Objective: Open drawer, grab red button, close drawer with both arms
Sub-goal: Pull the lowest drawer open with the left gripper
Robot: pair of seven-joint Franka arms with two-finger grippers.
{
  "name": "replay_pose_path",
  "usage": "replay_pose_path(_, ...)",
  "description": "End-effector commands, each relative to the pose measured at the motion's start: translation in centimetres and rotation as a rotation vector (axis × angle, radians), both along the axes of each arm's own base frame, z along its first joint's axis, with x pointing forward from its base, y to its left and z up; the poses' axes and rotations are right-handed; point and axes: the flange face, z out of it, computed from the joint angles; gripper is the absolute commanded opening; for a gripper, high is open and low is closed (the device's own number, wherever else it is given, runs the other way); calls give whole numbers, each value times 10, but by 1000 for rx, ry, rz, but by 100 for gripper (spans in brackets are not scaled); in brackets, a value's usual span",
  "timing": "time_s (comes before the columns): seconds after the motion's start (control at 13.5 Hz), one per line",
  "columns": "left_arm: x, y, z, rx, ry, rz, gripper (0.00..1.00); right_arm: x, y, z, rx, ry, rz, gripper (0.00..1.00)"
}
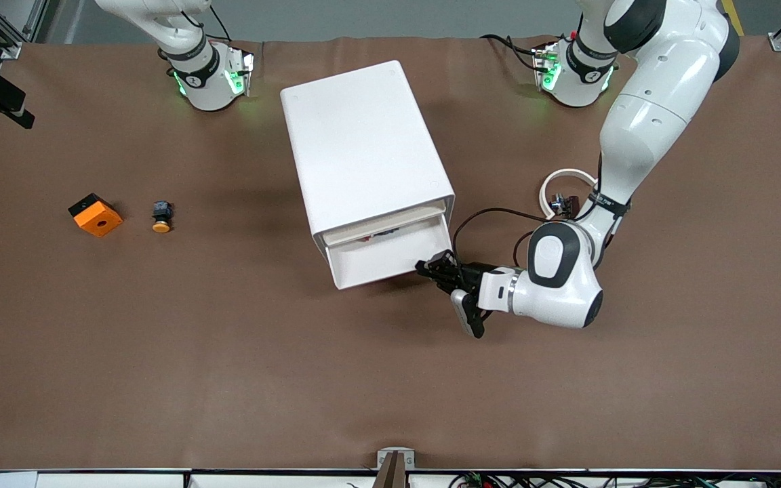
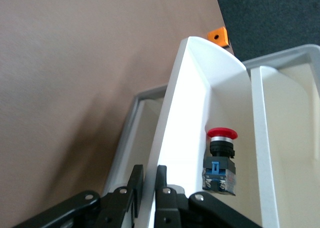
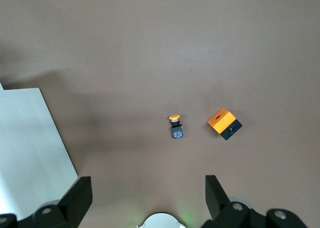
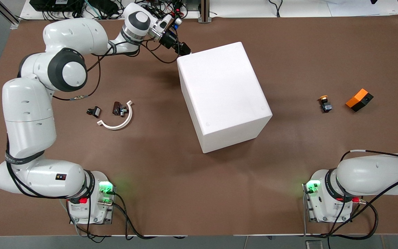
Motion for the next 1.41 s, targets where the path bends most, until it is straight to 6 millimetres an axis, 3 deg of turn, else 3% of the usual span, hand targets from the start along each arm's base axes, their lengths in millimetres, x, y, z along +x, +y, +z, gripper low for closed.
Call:
replay_pose_path(0.0,23,17,-2,48,-62,85,0,-4,4,1,16,0,-14,100)
replay_pose_path(0.52,58,46,14,94,-197,262,0,3,1,13,2,-33,-9,100)
replay_pose_path(0.67,64,50,20,100,-231,299,0,6,-3,8,6,-21,-27,100)
replay_pose_path(0.89,71,55,22,109,-263,342,0,23,2,-15,-8,19,-5,100)
replay_pose_path(0.96,72,55,24,111,-269,348,0,35,1,-31,-7,45,-4,100)
replay_pose_path(1.11,72,56,25,111,-271,351,0,68,-2,-87,-1,147,-9,100)
replay_pose_path(1.19,72,56,24,112,-271,350,8,69,-3,-87,4,140,-6,100)
replay_pose_path(1.26,72,55,24,111,-271,349,33,70,-1,-88,-7,142,22,100)
replay_pose_path(1.33,72,56,26,108,-270,355,71,72,0,-87,-6,132,58,100)
